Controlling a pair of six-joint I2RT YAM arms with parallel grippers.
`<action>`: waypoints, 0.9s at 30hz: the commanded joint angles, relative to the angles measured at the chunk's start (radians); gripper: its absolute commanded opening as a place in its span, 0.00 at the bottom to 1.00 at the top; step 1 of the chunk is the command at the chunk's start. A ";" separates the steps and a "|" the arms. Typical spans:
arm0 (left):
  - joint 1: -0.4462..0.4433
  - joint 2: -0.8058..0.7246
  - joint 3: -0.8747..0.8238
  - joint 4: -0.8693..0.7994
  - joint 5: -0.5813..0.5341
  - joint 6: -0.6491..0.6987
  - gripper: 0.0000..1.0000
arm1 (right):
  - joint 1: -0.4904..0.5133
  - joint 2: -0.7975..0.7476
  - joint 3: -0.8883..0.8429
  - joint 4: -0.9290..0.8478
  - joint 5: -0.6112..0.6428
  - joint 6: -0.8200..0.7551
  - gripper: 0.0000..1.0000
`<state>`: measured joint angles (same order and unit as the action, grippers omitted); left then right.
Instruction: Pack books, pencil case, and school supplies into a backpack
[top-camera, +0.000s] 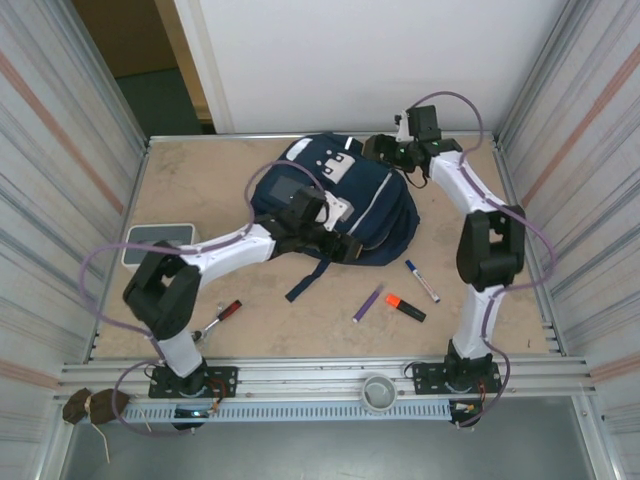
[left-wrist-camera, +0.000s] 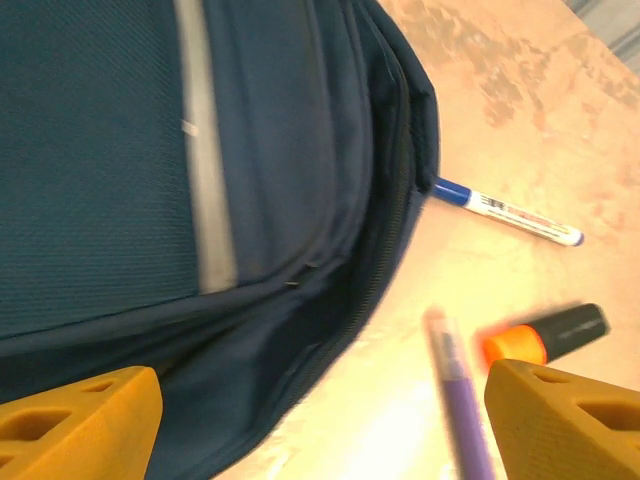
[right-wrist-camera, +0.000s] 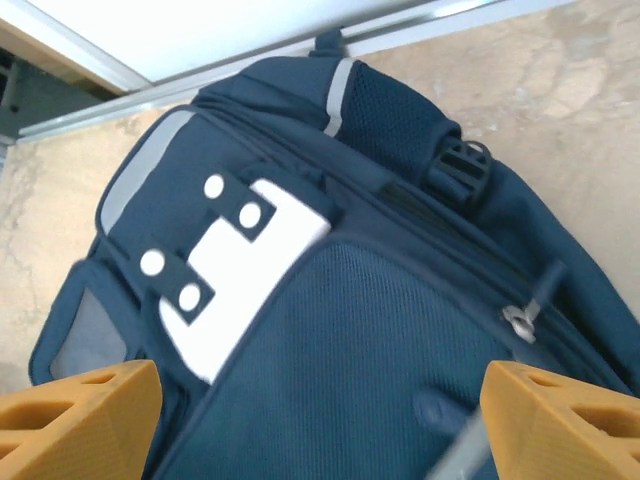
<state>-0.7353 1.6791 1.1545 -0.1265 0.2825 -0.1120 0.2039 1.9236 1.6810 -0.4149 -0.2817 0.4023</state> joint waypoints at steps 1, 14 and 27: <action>0.038 -0.118 -0.074 0.023 -0.186 0.258 0.84 | 0.035 -0.118 -0.128 -0.037 0.035 -0.058 0.80; 0.208 -0.011 -0.119 0.072 -0.299 1.082 0.84 | 0.033 -0.263 -0.585 0.111 -0.093 0.031 0.63; 0.226 0.190 0.024 0.031 -0.298 1.311 0.79 | -0.031 -0.008 -0.359 0.096 0.004 -0.036 0.42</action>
<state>-0.5144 1.8393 1.1496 -0.0807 -0.0277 1.1286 0.1806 1.8606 1.2572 -0.3103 -0.3290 0.4061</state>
